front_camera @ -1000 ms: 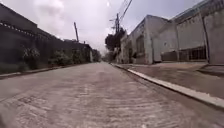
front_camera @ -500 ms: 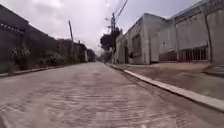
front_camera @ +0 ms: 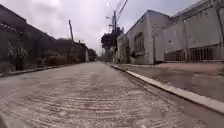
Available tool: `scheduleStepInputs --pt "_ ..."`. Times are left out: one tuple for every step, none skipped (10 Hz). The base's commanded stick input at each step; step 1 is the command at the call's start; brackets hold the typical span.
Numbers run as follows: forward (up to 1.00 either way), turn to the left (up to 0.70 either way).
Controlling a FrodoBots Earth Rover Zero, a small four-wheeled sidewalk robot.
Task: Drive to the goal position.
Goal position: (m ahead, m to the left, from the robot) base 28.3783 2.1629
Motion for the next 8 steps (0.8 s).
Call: scheduleStepInputs --pt "1.00 0.00" --pt "1.00 0.00" --pt "1.00 0.00" --pt "1.00 0.00" --pt "1.00 0.00" --pt "1.00 0.00" --pt "1.00 0.00" --pt "1.00 0.00"
